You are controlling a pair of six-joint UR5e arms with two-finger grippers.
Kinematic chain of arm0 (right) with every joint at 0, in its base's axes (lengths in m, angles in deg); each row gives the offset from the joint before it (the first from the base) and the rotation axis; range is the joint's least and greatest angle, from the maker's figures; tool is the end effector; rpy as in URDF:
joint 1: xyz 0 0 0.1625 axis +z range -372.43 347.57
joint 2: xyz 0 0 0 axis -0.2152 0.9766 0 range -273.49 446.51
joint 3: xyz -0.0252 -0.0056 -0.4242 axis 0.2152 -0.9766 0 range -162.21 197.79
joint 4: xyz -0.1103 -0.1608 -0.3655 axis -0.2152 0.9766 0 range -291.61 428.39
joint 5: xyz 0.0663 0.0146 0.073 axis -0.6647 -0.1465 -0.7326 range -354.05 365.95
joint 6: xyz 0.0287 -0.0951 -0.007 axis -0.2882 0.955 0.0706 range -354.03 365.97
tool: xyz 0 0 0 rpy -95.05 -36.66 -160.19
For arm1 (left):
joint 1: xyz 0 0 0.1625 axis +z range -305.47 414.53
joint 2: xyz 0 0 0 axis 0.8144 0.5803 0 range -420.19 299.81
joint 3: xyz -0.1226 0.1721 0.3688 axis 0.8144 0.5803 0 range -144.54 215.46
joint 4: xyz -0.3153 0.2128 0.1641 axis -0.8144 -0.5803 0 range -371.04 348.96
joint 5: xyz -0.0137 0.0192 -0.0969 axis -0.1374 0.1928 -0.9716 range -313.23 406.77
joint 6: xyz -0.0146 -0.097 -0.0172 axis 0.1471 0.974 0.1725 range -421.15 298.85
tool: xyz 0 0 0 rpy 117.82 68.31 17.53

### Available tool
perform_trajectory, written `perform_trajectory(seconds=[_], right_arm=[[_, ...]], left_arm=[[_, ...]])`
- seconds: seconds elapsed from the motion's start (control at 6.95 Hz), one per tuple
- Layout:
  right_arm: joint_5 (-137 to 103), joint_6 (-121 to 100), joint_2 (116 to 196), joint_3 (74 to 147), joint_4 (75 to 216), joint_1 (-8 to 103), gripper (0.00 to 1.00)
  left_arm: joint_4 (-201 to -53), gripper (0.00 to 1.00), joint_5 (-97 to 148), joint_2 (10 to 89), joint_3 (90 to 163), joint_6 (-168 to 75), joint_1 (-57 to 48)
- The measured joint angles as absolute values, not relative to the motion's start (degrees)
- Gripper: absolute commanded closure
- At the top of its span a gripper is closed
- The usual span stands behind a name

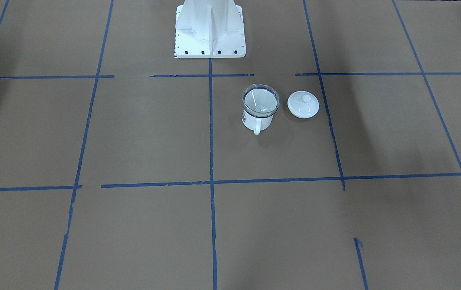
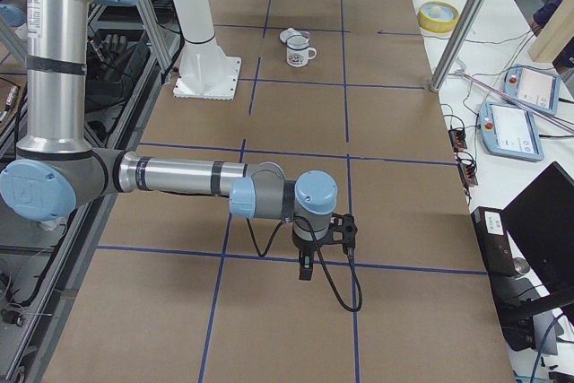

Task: Place funnel on cup

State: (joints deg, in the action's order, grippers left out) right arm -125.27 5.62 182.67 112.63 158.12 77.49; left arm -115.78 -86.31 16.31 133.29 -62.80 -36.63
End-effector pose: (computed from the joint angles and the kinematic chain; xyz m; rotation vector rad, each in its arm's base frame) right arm 0.0671 -0.4450 0.6708 -0.0205 -0.7193 0.0111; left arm -0.0733 -0.3997 0.6706 0.1693 0.7463 0.0678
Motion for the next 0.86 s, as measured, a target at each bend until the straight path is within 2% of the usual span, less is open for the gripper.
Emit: perform_trajectory(seconds=[0.58,0.86], right_arm=[[-125.3,5.6,182.7,112.7,158.1,77.5,0.0],[-125.3,5.6,182.7,112.7,158.1,77.5,0.0]], left_arm=[[-118.0,0.0,-85.8,20.6,128.2,-62.8,-36.4],[-105.6,0.0,-86.0,26.1,128.4,-63.0,-36.3]])
